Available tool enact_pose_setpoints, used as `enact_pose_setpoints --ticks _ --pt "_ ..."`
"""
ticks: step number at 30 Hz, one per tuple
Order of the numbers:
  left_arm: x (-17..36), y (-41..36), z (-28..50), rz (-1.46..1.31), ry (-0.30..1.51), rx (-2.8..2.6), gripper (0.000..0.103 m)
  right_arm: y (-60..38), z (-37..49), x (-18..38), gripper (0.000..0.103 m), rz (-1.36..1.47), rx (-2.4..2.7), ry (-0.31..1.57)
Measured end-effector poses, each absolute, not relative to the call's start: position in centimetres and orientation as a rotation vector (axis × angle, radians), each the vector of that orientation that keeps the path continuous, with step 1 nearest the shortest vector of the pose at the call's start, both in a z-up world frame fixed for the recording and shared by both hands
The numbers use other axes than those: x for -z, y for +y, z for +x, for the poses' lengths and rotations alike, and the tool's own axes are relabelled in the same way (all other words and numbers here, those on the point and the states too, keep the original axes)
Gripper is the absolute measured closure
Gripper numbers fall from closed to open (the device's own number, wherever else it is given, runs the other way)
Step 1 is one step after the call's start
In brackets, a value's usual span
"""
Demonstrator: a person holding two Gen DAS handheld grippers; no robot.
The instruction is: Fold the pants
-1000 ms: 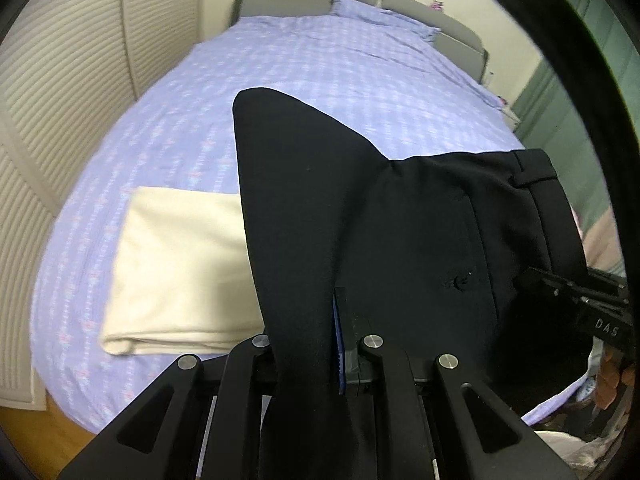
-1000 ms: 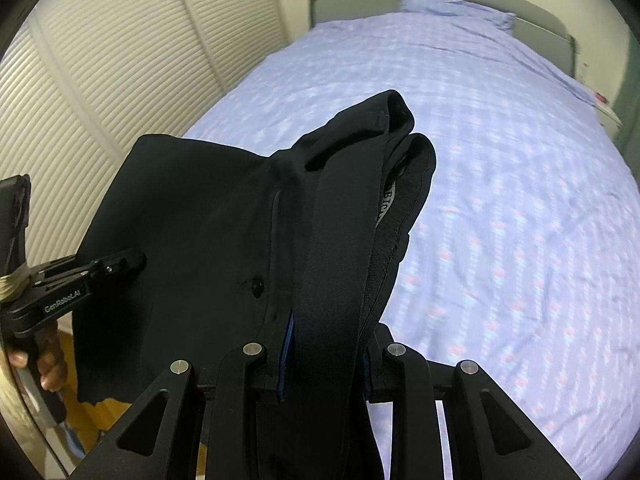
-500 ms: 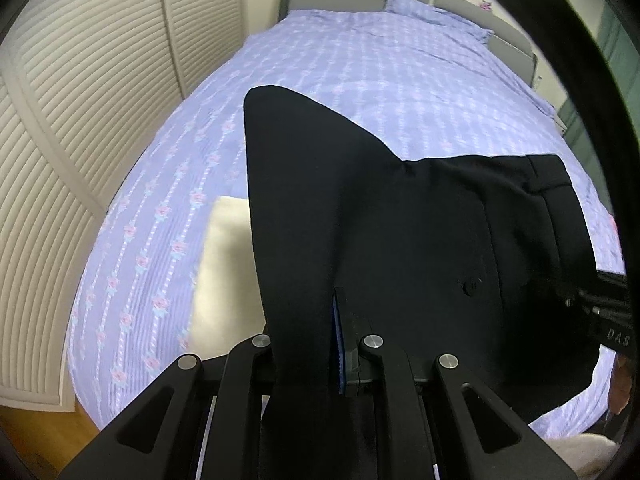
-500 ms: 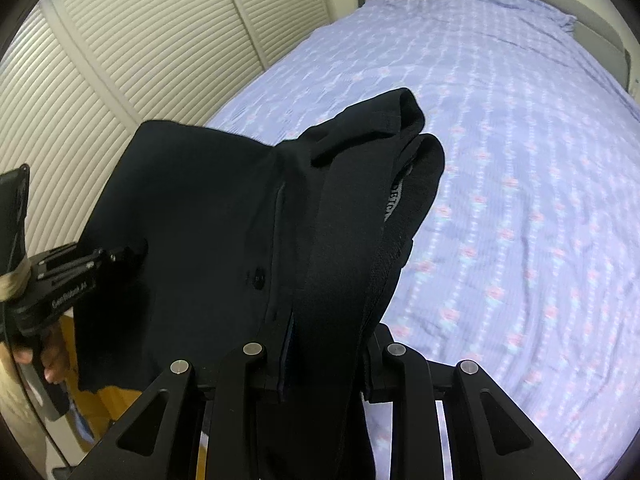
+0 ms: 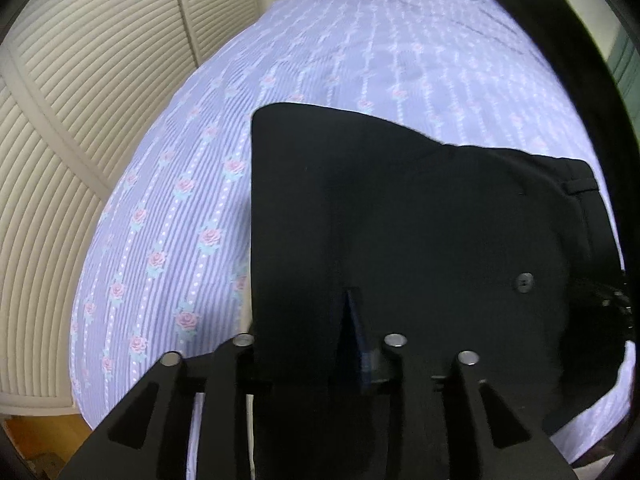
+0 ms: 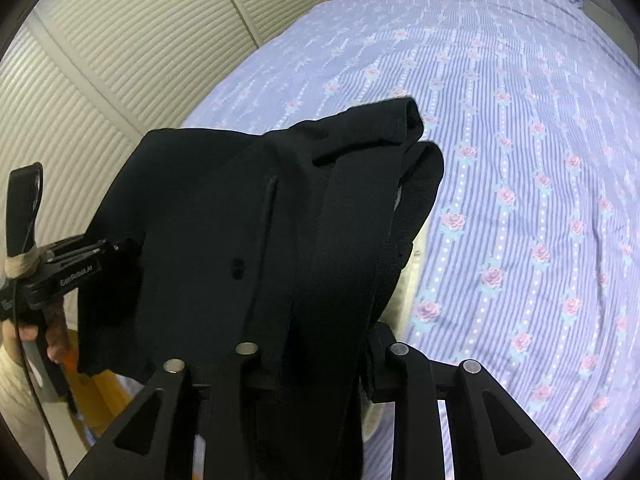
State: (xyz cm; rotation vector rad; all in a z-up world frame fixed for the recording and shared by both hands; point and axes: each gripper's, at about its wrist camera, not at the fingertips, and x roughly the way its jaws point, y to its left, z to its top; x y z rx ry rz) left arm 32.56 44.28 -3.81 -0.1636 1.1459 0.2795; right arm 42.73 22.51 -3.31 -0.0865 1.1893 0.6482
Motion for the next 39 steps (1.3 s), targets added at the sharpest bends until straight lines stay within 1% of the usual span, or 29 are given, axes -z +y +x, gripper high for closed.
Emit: enact_pose_setpoints --ticks 1,2,3,5,6,7,9,12,18,20,21,22,24,25,27,29,34,35,39 --pt "4.1 44.3 32.7 -0.138 1.156 -0.304 0.058 22.2 42.8 3.4 0.068 -0.091 -0.644 1.194" --pt "4.1 44.3 32.8 -0.103 1.159 -0.339 0.054 22.0 43.0 3.3 0.066 -0.102 -0.638 1.196" --pt "4.0 44.3 32.8 -0.050 1.157 -0.398 0.051 22.0 43.1 3.1 0.060 -0.115 -0.628 1.194" --pt "3.4 44.3 32.7 0.052 1.138 -0.523 0.046 21.2 43.4 2.7 0.055 -0.141 -0.595 1.184" --pt "2.8 44.4 32.4 0.040 1.132 -0.536 0.045 20.7 43.4 2.6 0.050 -0.145 -0.571 1.181" --pt "2.2 44.1 32.0 0.013 1.127 -0.523 0.045 20.4 43.3 2.5 0.048 -0.151 -0.559 1.178" --pt "1.0 42.4 31.3 0.028 1.108 -0.523 0.045 20.6 42.7 2.1 0.048 -0.193 -0.553 1.154" --pt "-0.5 39.0 29.7 0.034 1.059 -0.544 0.040 18.4 41.6 0.5 0.043 -0.240 -0.496 1.081" --pt "-3.4 31.1 25.4 -0.033 0.953 -0.540 0.037 13.4 42.0 -2.0 0.042 -0.162 -0.506 1.039" --pt "-4.4 27.9 24.2 -0.025 0.926 -0.530 0.034 11.8 41.4 -2.8 0.034 -0.161 -0.513 0.998" --pt "-4.7 26.5 23.7 -0.020 0.913 -0.527 0.030 11.5 41.0 -3.1 0.028 -0.159 -0.515 0.975" --pt "-5.1 24.8 23.0 -0.015 0.897 -0.517 0.027 11.4 40.7 -3.5 0.025 -0.156 -0.518 0.950" --pt "-5.8 21.9 22.3 -0.006 0.873 -0.506 0.022 9.1 39.6 -4.4 0.022 -0.147 -0.530 0.910" --pt "-6.0 19.4 21.6 -0.001 0.856 -0.499 0.021 7.5 38.8 -4.8 0.021 -0.150 -0.533 0.897" --pt "-5.9 16.5 20.8 0.005 0.836 -0.487 0.017 5.3 37.7 -5.1 0.019 -0.155 -0.535 0.879" --pt "-5.4 17.2 21.1 0.015 0.817 -0.477 0.014 3.6 36.8 -4.7 0.018 -0.152 -0.538 0.861" --pt "-4.0 10.2 19.4 0.011 0.771 -0.444 0.010 -2.0 34.4 -3.3 0.017 -0.132 -0.523 0.821" --pt "-3.1 10.0 19.5 0.008 0.767 -0.435 0.009 -3.3 33.8 -2.9 0.017 -0.128 -0.506 0.796" --pt "-1.7 5.3 17.6 0.027 0.744 -0.407 0.009 -7.4 31.9 -1.3 0.017 -0.113 -0.464 0.748"
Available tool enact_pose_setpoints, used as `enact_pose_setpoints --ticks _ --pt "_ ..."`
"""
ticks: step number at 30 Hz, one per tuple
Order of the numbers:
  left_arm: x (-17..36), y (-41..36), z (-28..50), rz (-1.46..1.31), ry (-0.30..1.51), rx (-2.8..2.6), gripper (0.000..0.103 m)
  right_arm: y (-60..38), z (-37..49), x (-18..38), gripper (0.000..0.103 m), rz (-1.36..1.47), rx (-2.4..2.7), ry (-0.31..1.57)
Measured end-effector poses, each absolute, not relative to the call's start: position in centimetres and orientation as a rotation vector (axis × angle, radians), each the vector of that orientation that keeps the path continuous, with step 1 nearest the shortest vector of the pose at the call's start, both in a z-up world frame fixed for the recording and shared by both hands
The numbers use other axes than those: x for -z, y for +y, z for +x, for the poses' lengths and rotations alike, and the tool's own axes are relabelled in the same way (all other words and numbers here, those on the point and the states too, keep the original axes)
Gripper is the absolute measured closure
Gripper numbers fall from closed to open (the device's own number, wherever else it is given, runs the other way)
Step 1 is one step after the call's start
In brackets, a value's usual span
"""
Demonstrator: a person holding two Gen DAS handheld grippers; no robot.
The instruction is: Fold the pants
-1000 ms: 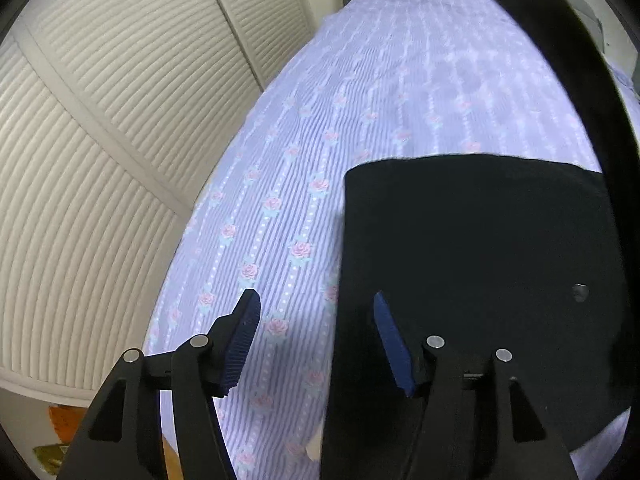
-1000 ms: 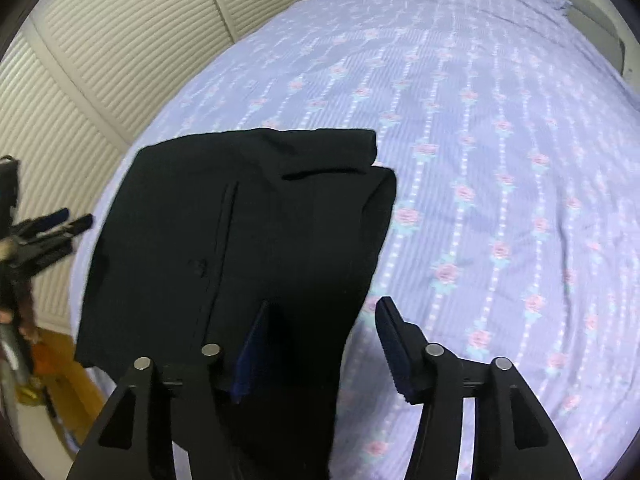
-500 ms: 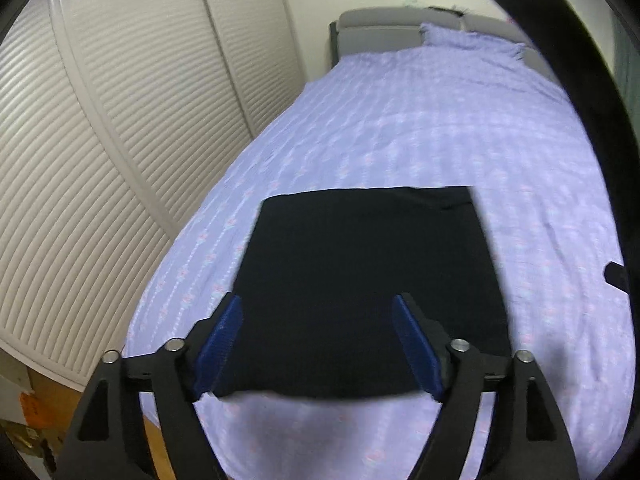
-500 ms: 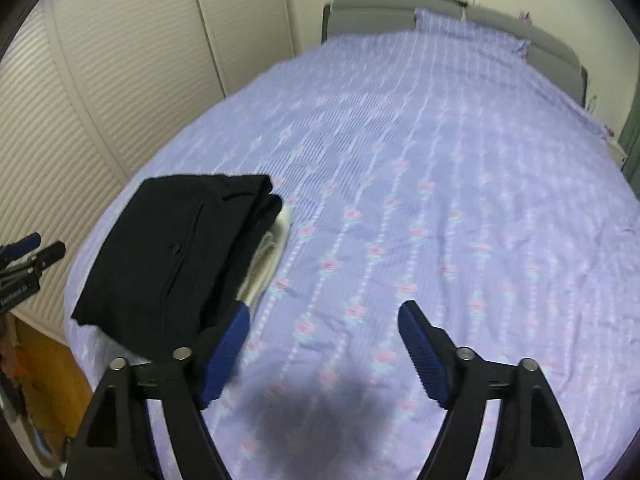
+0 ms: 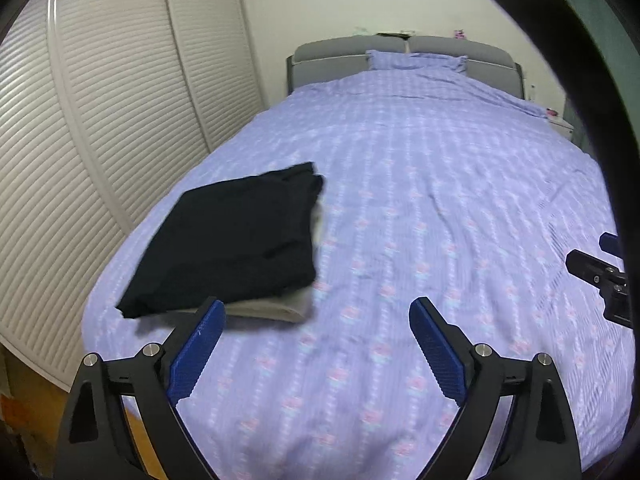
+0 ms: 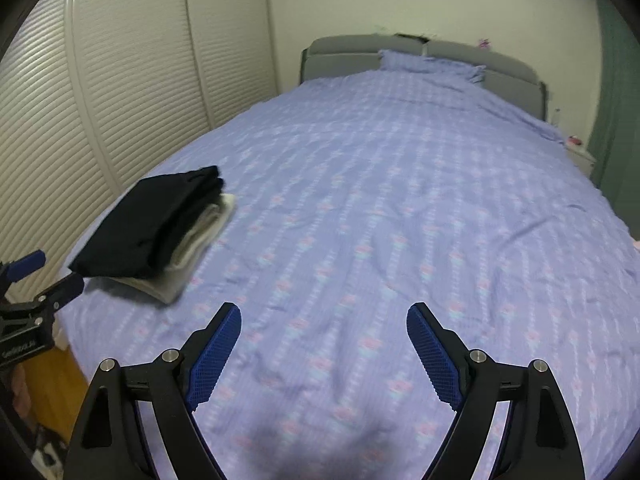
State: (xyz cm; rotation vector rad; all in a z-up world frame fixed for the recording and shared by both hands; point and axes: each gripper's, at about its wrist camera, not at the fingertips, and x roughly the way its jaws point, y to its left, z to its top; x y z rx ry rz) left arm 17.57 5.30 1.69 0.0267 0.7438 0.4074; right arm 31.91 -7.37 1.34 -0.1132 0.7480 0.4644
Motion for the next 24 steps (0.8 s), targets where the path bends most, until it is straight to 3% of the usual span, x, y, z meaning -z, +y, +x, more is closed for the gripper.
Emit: enact_pose_setpoints --ticks 12,24 --pt "1.4 -4.9 11.4 0.029 0.635 -0.295 0.009 -18.7 22.7 3.1 0.017 0.007 -0.350 0.626" --pt "-0.9 -10.9 3.1 0.050 0.541 -0.225 0.005 -25.0 12.6 0.9 0.015 -0.003 -0.220 0.519"
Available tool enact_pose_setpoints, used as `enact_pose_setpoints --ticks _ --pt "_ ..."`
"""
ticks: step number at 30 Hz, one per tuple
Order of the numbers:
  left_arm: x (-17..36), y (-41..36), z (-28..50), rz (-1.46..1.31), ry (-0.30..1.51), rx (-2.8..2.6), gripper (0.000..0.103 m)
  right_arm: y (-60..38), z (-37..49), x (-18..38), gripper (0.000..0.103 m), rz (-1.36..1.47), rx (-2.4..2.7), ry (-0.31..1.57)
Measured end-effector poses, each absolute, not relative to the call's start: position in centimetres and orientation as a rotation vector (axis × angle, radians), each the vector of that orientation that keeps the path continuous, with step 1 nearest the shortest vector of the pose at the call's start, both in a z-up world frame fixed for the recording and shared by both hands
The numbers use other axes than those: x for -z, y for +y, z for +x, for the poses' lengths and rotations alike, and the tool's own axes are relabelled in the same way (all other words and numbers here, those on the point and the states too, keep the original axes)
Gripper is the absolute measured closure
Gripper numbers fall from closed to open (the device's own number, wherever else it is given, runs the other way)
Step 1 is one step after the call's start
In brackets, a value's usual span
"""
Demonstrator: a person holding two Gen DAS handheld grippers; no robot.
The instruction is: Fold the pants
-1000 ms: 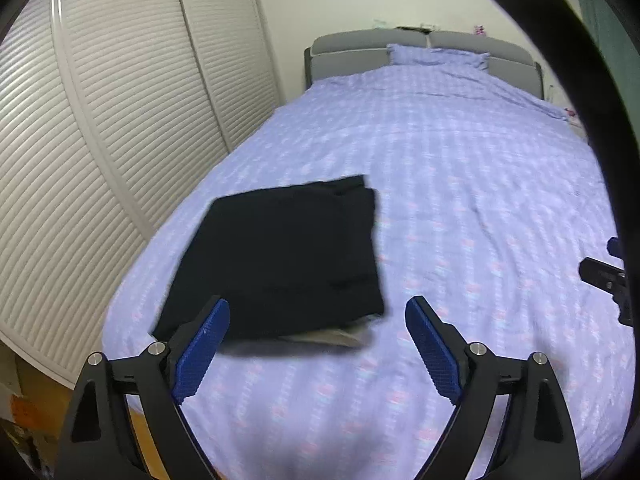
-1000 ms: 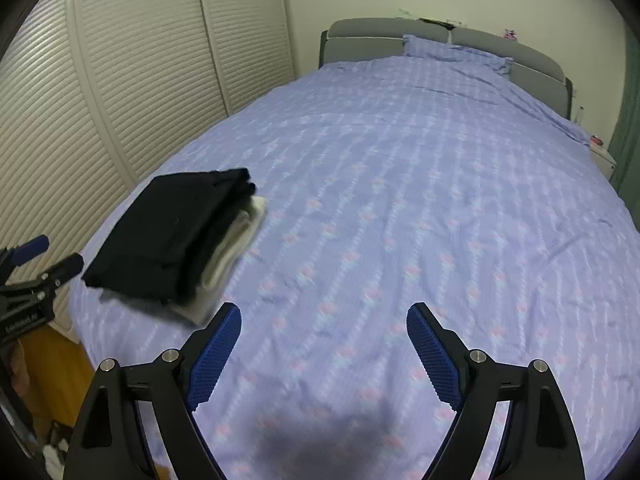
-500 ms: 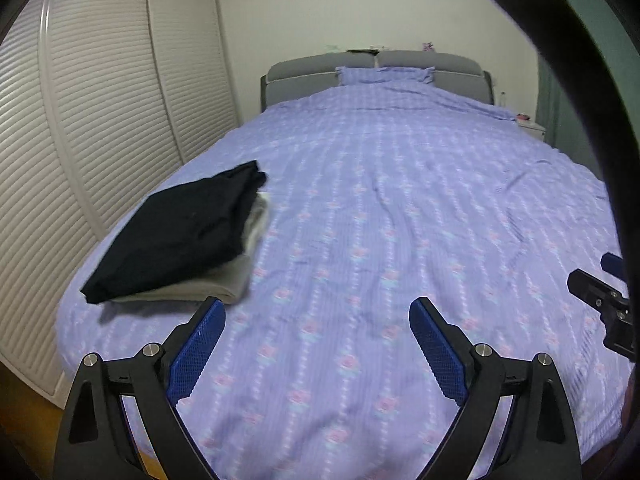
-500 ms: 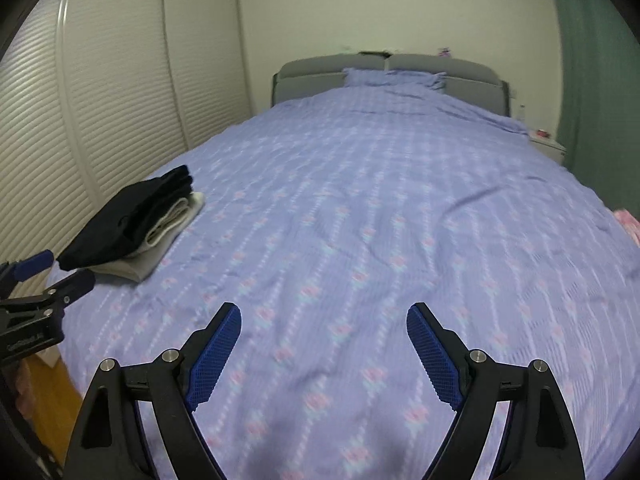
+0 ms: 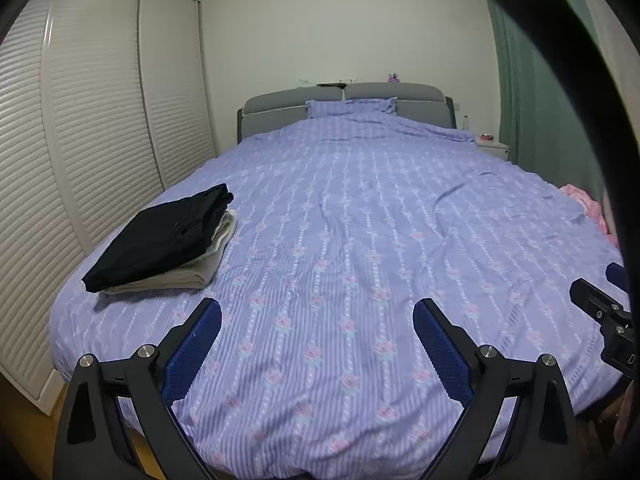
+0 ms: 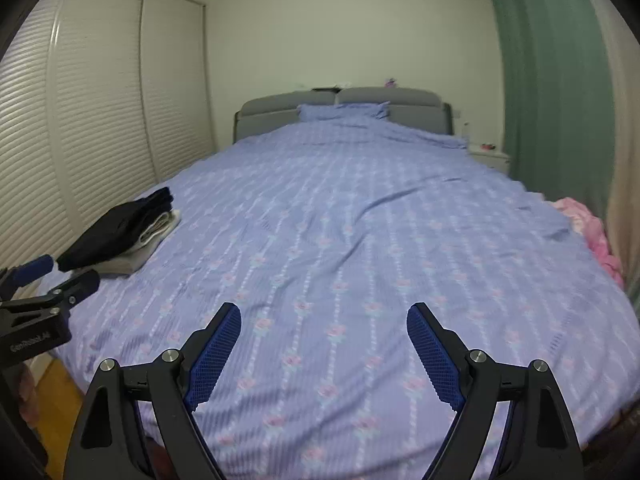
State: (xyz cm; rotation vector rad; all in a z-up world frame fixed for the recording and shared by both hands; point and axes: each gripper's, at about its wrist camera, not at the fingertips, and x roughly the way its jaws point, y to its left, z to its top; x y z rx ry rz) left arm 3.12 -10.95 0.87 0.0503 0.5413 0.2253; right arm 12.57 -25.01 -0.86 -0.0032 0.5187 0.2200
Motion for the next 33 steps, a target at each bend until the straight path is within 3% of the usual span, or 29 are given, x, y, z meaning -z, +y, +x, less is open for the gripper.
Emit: enact_pose_setpoints --ticks 12,33 --pt "-0.2 -14.6 -0.9 0.119 0.502 -0.129 0.003 -28.2 6.3 0.6 0.013 0.013 -0.137 0.457" --pt "-0.6 -14.7 -1.4 0.099 0.477 -0.118 0.002 -29.7 5.7 1.2 0.013 0.037 -0.151 0.461"
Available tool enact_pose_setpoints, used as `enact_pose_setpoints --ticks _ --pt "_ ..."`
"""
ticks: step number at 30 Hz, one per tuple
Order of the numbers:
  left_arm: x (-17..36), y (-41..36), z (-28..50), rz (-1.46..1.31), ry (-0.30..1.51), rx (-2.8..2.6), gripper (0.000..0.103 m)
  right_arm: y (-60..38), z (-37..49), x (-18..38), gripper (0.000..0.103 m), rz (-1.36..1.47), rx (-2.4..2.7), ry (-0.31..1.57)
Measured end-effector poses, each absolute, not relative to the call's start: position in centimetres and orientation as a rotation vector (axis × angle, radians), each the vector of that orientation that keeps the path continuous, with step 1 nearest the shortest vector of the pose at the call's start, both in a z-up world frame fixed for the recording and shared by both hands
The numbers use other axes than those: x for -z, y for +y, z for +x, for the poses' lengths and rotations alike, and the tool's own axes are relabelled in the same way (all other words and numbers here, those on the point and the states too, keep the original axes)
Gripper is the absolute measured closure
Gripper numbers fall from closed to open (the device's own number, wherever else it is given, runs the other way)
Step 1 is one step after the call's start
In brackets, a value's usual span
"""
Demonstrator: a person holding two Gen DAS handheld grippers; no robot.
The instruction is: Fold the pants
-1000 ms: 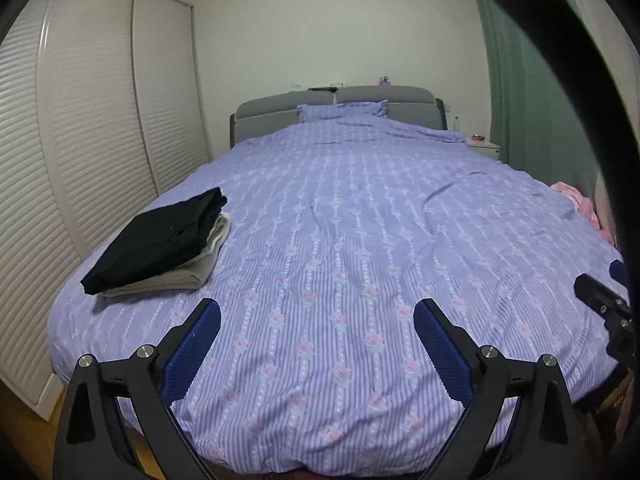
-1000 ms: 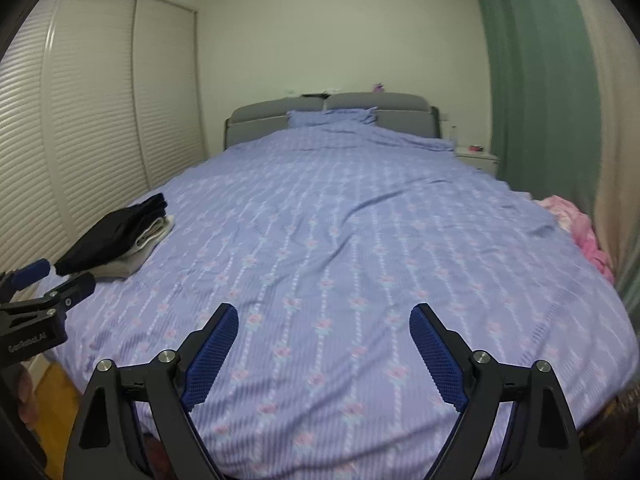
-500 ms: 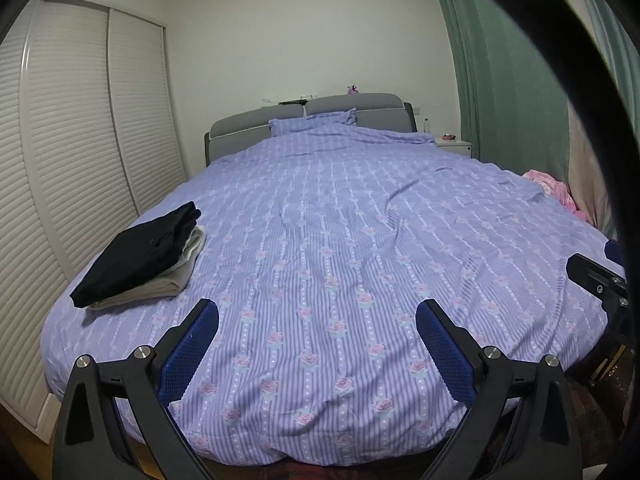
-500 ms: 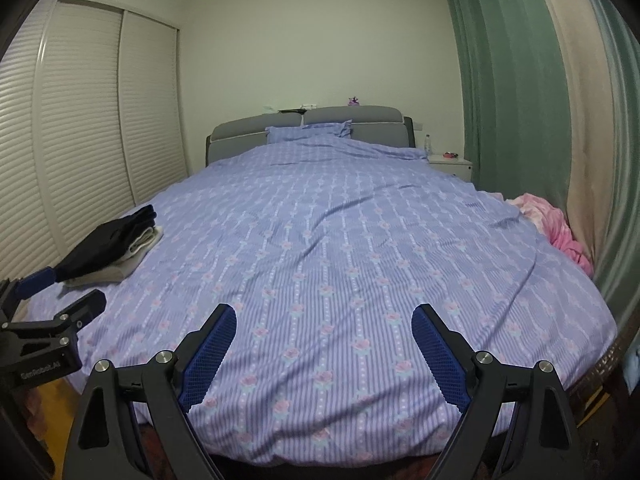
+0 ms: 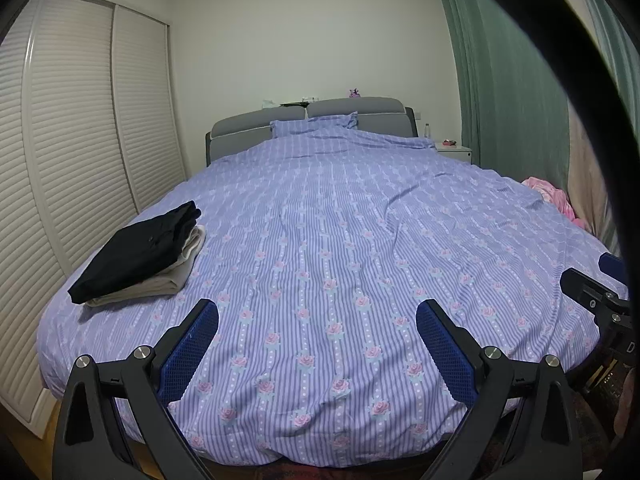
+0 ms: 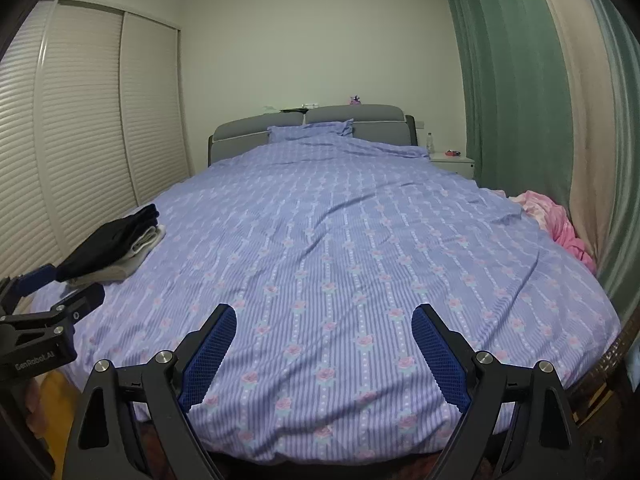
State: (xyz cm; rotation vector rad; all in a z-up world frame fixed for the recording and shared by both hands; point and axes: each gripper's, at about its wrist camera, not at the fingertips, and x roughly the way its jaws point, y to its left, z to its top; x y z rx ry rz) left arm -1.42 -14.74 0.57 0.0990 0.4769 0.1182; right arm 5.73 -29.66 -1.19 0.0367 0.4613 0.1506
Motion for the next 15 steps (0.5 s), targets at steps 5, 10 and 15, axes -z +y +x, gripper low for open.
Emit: enact_pose_setpoints --ticks 5,10,15 --pt "-0.64 -14.59 -1.49 0.097 0.471 -0.116 0.001 -29.92 5.80 1.30 0.013 0.039 -0.153 0.463" --pt "-0.66 -14.55 -1.50 0.098 0.474 -0.106 0.000 -29.99 5.84 1.27 0.013 0.036 -0.153 0.463" --pt "-0.64 -14.60 -1.54 0.099 0.475 -0.104 0.000 -30.02 5.79 1.38 0.013 0.039 -0.150 0.462"
